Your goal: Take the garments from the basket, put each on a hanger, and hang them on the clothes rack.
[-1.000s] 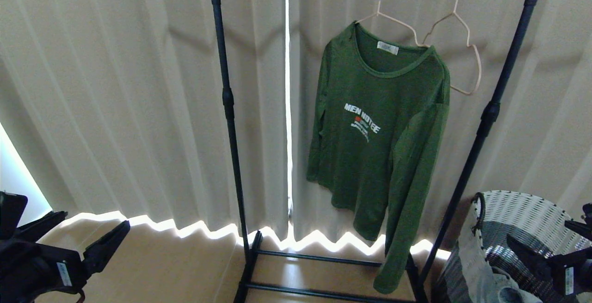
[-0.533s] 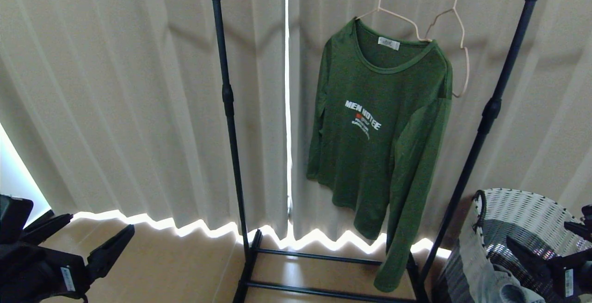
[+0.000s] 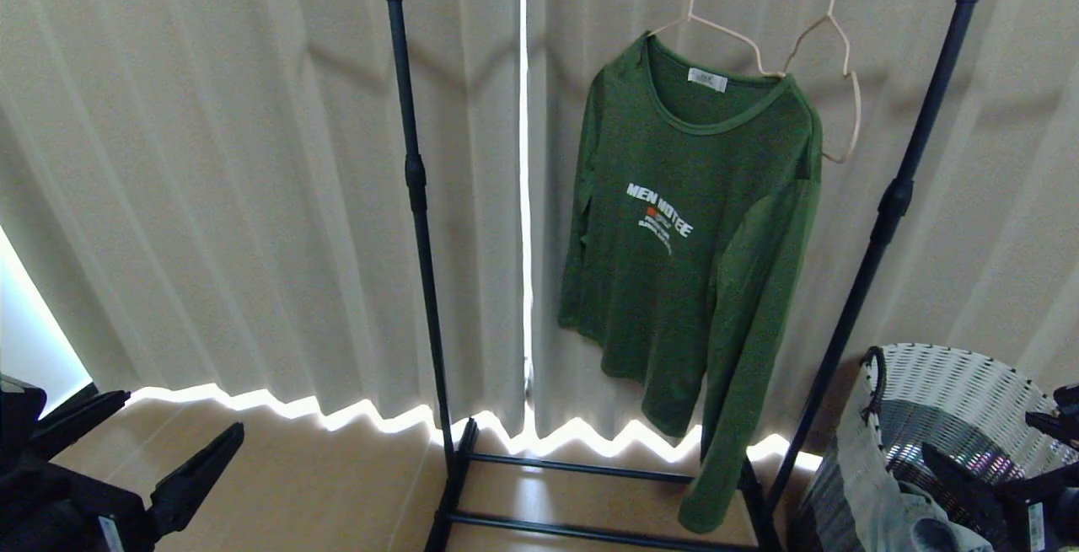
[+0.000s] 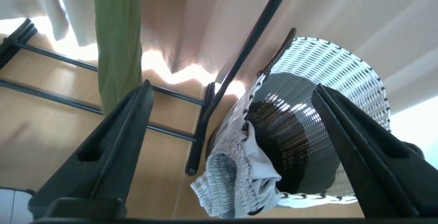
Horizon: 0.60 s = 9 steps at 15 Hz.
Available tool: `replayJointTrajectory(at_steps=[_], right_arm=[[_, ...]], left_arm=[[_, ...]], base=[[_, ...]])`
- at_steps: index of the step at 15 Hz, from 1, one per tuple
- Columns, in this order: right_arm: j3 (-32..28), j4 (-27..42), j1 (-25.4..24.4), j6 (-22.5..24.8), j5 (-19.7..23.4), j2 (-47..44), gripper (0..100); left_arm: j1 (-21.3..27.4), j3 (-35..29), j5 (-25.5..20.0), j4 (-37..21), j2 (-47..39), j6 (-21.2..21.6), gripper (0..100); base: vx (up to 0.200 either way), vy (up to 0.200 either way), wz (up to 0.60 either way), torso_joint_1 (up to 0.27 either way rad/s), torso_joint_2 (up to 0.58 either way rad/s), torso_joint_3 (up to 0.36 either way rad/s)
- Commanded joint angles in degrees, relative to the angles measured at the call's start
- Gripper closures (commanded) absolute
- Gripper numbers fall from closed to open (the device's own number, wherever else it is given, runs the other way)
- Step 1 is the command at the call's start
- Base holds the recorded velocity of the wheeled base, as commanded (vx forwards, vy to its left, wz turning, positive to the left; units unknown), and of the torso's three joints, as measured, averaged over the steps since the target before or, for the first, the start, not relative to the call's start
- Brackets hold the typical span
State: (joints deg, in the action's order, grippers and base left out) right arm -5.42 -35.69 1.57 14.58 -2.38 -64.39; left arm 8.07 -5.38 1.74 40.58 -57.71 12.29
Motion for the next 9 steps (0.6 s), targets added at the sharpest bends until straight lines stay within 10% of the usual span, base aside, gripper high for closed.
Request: replayJointTrajectory(at_steps=[1, 5, 9], right_arm=[[-0.02, 0.01, 0.01, 0.01, 0.00, -0.21, 0], [-0.02, 0.10, 0.01, 0.01, 0.00, -0.21, 0], [-0.02, 0.19, 0.01, 0.01, 0.00, -0.21, 0]], left_arm=[[0.10, 0.10, 0.01, 0.02, 0.67, 0.10, 0], [0.02, 0.28, 0.01, -0.06, 0.49, 0.10, 0], [0.02, 0.19, 0.10, -0.15, 0.49, 0.10, 0]], base=[[0.000, 0.000, 0.00, 0.000, 0.00, 0.000], [0.000, 0.000, 0.00, 0.000, 0.00, 0.000], [0.000, -0.200, 0.00, 0.005, 0.00, 0.002]])
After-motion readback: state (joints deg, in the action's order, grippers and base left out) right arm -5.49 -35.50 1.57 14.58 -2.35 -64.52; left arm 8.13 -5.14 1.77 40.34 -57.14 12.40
